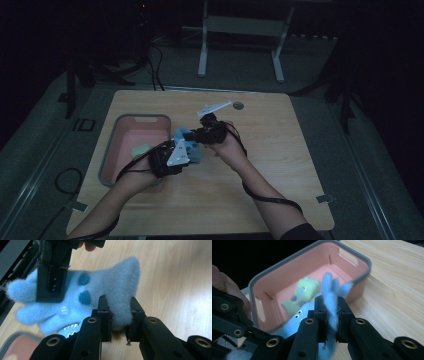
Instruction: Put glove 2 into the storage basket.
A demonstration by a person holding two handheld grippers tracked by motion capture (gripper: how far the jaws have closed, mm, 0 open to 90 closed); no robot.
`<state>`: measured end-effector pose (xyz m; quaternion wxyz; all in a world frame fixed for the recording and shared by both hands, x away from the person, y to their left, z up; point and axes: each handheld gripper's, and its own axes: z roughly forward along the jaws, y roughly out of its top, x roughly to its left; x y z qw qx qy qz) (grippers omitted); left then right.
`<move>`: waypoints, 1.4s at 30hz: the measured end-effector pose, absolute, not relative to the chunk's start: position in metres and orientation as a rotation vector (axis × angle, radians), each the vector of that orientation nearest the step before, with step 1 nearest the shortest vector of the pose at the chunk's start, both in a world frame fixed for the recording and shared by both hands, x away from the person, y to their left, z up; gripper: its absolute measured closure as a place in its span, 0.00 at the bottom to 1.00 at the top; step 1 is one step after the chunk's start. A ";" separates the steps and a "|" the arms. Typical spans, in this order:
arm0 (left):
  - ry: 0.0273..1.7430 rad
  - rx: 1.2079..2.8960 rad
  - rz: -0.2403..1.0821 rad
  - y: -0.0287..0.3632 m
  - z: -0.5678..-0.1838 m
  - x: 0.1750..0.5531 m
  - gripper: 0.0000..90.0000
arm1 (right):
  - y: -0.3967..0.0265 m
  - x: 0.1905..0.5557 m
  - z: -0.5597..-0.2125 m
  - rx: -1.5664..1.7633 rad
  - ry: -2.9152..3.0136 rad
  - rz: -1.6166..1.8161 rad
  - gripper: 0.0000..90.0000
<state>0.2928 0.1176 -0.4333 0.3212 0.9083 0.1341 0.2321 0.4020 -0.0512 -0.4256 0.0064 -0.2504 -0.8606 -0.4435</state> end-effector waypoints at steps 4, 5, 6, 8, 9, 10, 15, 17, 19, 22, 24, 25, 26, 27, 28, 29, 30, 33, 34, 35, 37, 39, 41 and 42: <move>0.391 2.393 0.624 0.135 -0.436 0.290 0.86 | -0.030 0.403 -0.425 -0.750 -2.680 -1.381 0.92; 0.405 2.393 0.627 0.140 -0.437 0.289 0.86 | -0.024 0.403 -0.425 -0.739 -2.685 -1.379 0.92; 0.418 2.393 0.623 0.145 -0.437 0.289 0.86 | -0.019 0.403 -0.425 -0.733 -2.687 -1.375 0.92; 0.439 2.394 0.633 0.155 -0.439 0.287 0.87 | -0.007 0.403 -0.426 -0.716 -2.691 -1.368 0.92; 0.450 2.394 0.635 0.160 -0.440 0.287 0.87 | -0.001 0.404 -0.426 -0.709 -2.689 -1.367 0.92; 0.465 2.393 0.633 0.165 -0.440 0.286 0.86 | 0.005 0.404 -0.427 -0.704 -2.682 -1.365 0.92; 0.517 2.390 0.631 0.187 -0.442 0.281 0.86 | 0.031 0.402 -0.429 -0.660 -2.690 -1.350 0.92; 0.531 2.394 0.639 0.194 -0.443 0.279 0.86 | 0.040 0.402 -0.430 -0.646 -2.686 -1.350 0.92; 0.546 2.398 0.644 0.201 -0.445 0.277 0.86 | 0.048 0.403 -0.432 -0.635 -2.686 -1.341 0.91; 0.574 2.395 0.625 0.211 -0.451 0.277 0.86 | 0.055 0.405 -0.437 -0.631 -2.675 -1.338 0.92; 0.596 2.408 0.617 0.215 -0.457 0.279 0.86 | 0.064 0.407 -0.447 -0.632 -2.668 -1.324 0.91; 0.606 2.414 0.600 0.217 -0.461 0.280 0.86 | 0.067 0.408 -0.452 -0.638 -2.663 -1.317 0.91; 0.609 2.424 0.597 0.218 -0.464 0.280 0.86 | 0.070 0.408 -0.457 -0.640 -2.658 -1.305 0.92; 0.613 2.438 0.587 0.218 -0.467 0.281 0.86 | 0.072 0.409 -0.461 -0.642 -2.659 -1.293 0.91; 0.620 2.450 0.573 0.219 -0.472 0.283 0.86 | 0.074 0.409 -0.466 -0.646 -2.658 -1.281 0.91; 0.632 2.451 0.560 0.221 -0.475 0.284 0.86 | 0.077 0.411 -0.472 -0.648 -2.661 -1.261 0.91; 0.639 2.457 0.548 0.222 -0.478 0.285 0.86 | 0.078 0.412 -0.476 -0.656 -2.658 -1.249 0.91; 0.652 2.463 0.544 0.223 -0.482 0.286 0.86 | 0.080 0.414 -0.483 -0.666 -2.658 -1.227 0.91; 0.664 2.483 0.532 0.224 -0.486 0.289 0.86 | 0.081 0.415 -0.484 -0.666 -2.662 -1.221 0.91; 0.668 2.489 0.523 0.224 -0.487 0.290 0.86 | 0.083 0.417 -0.488 -0.674 -2.664 -1.206 0.91; 0.682 2.494 0.504 0.224 -0.489 0.291 0.86 | 0.085 0.419 -0.491 -0.670 -2.666 -1.188 0.91; 0.686 2.496 0.502 0.224 -0.490 0.292 0.85 | 0.085 0.419 -0.490 -0.671 -2.664 -1.183 0.91; 0.701 2.501 0.487 0.224 -0.491 0.295 0.84 | 0.090 0.421 -0.490 -0.663 -2.686 -1.146 0.90; 0.706 2.496 0.482 0.225 -0.492 0.296 0.84 | 0.091 0.421 -0.490 -0.668 -2.698 -1.150 0.90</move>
